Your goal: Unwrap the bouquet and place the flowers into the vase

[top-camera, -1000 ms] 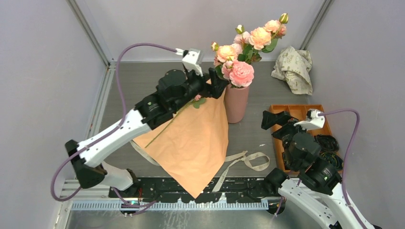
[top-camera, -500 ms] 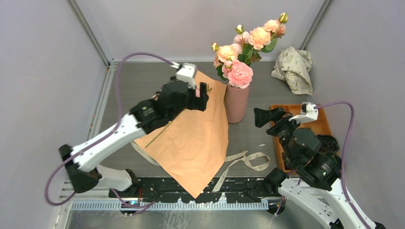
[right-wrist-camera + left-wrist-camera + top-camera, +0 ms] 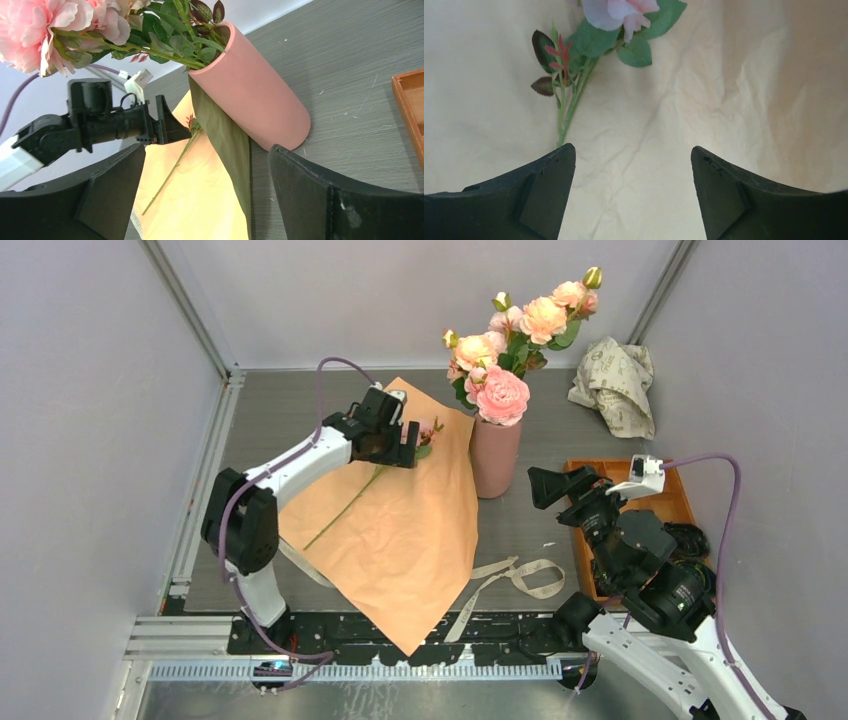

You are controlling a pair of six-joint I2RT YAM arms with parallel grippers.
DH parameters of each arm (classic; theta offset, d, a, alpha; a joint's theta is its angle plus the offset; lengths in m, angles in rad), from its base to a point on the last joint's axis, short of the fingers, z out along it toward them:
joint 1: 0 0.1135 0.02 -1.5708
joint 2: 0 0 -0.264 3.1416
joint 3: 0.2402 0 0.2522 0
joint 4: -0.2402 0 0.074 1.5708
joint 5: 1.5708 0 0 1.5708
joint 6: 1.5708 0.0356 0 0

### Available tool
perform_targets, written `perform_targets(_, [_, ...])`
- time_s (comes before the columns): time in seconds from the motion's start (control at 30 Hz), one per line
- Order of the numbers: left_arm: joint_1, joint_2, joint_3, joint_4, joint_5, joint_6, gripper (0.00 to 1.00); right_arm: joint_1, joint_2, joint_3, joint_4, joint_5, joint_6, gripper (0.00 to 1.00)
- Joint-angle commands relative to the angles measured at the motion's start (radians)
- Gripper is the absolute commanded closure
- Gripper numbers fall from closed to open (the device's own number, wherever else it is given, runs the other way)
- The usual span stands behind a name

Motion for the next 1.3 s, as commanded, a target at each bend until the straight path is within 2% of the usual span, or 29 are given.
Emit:
perform_targets(0.0, [0.029, 0.085, 0.128, -0.021, 0.109, 0.068, 0.13, 0.003, -0.003, 0.004, 0.028, 0.007, 0.016, 0.01])
perform_targets(0.23, [0.076, 0.220, 0.197, -0.036, 0.149, 0.096, 0.12, 0.003, 0.010, -0.003, 0.037, -0.004, 0.023, 0.01])
perform_targets(0.67, [0.131, 0.311, 0.251, -0.039, 0.089, 0.141, 0.10, 0.003, 0.022, -0.004, 0.034, 0.005, 0.013, 0.01])
perform_targets(1.0, [0.144, 0.397, 0.235, -0.029, 0.113, 0.107, 0.14, 0.002, 0.017, -0.010, 0.030, 0.008, 0.016, 0.01])
perform_targets(1.1, [0.143, 0.401, 0.239, -0.029, 0.120, 0.099, 0.22, 0.003, 0.012, -0.009, 0.023, 0.015, 0.017, 0.01])
perform_targets(1.27, [0.144, 0.380, 0.233, -0.035, 0.119, 0.092, 0.54, 0.003, 0.007, -0.015, 0.022, 0.020, 0.023, 0.01])
